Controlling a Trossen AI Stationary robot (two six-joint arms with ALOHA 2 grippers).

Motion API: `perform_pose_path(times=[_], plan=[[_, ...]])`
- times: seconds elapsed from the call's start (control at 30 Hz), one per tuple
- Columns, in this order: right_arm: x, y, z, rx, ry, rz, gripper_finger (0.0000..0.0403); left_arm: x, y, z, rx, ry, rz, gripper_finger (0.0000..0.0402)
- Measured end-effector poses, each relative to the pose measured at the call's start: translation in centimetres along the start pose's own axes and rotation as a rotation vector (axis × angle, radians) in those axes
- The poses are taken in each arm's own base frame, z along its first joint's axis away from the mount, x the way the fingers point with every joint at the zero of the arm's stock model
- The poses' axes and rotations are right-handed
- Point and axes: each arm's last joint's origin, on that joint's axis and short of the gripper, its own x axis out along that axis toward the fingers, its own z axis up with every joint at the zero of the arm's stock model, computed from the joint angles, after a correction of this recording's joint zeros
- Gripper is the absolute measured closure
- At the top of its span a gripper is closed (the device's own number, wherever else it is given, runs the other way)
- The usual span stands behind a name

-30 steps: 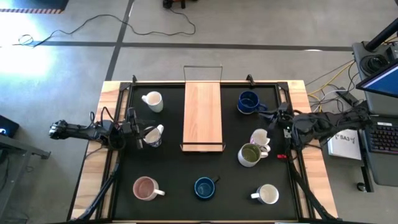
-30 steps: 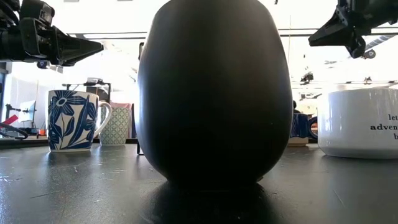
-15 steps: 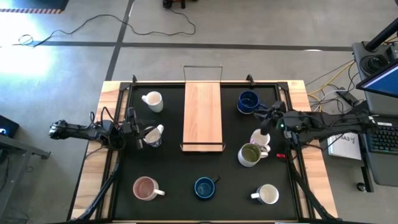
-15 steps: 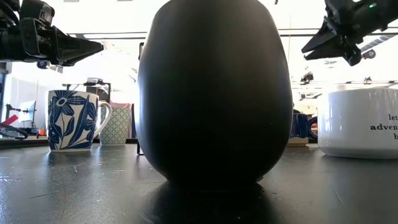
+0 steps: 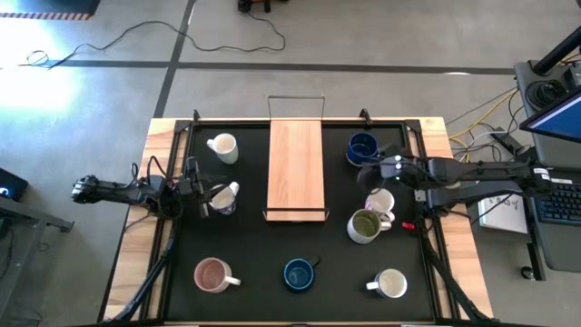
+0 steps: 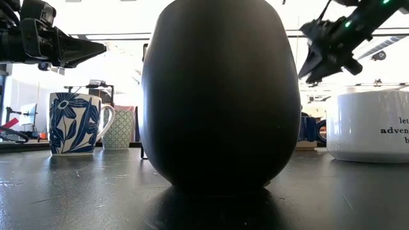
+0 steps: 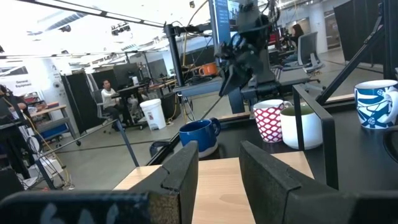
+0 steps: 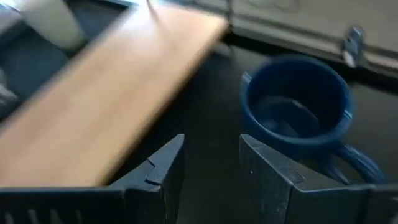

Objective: Place coffee mugs
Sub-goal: Put the blue mug on the shelf

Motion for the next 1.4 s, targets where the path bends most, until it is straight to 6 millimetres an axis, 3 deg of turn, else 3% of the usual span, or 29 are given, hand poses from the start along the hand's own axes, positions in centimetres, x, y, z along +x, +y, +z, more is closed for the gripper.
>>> perform_pose_path(times=[0.23,0.7,0.97,1.4], plan=[[1.4,-0.5,1.3,-0.005,0.135,-0.162,0.0261,0.0,0.0,0.0,0.0,0.0,0.0,0.0301],[4.5,-2.3,3.4,-0.152,0.342,-0.119,0.0262,0.0,0.0,0.0,0.0,0.0,0.0,0.0301],[6.3,-1.7,4.7,-0.336,0.389,-0.112,0.0273,0.0,0.0,0.0,0.0,0.0,0.0,0.0301],[11.0,-0.4,6.3,-0.511,0.597,-0.156,0.0275,0.0,0.0,0.0,0.0,0.0,0.0,0.0301]])
